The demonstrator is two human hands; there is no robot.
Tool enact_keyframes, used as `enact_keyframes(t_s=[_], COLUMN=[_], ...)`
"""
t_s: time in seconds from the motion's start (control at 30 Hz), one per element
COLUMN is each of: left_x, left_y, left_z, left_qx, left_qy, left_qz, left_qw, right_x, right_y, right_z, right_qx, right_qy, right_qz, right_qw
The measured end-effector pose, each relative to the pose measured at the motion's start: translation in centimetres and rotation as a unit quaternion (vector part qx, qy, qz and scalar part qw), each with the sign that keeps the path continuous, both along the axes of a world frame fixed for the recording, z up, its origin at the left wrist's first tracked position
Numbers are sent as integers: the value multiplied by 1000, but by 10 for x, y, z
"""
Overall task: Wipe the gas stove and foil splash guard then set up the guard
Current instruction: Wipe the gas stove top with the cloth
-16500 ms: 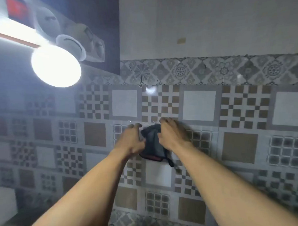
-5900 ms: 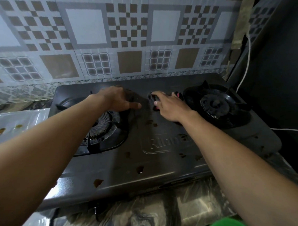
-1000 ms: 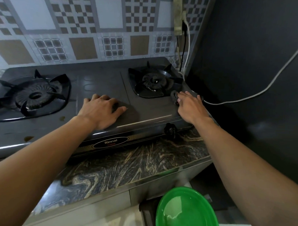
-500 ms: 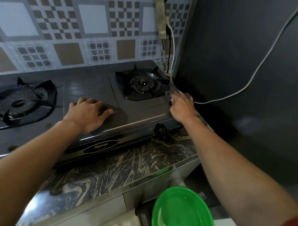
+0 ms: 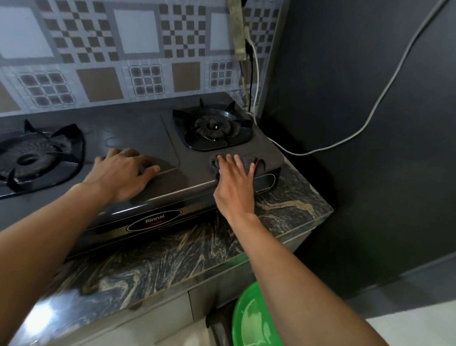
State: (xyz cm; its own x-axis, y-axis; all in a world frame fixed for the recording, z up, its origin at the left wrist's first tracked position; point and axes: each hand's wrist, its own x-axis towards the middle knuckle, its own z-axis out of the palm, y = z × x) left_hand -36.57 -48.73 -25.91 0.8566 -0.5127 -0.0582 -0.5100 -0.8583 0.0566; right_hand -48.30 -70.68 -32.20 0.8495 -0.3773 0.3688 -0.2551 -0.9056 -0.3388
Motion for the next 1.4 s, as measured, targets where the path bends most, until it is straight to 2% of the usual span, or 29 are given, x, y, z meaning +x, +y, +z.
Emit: enact_keyframes(t_s=[0.13,0.33,0.5,0.87,1.1,1.4], left_x=[-4,-6,-9,-22,-27,-14], left_y=[15,36,61,153,196,289], left_z=[-3,0,6,-6,-5,-17], left_qx=[1,-1,-15,6,-38,-37], left_qy=[-36,-44,-59,-65,-116,-104], left_qz=[2,21,20,2,-38,23], left_qw=[999,999,998,998,992,994], right_x=[17,41,38,46,50,57], right_y=[20,31,25,136,189,274], right_z=[14,28,25,19,21,23], right_qx=[-1,7,-5,-1,-17,-13], right_qy=[1,67,74,90,109,96], right_qz=[52,147,124,136,138,171], right_qw=[999,987,989,987,984,980])
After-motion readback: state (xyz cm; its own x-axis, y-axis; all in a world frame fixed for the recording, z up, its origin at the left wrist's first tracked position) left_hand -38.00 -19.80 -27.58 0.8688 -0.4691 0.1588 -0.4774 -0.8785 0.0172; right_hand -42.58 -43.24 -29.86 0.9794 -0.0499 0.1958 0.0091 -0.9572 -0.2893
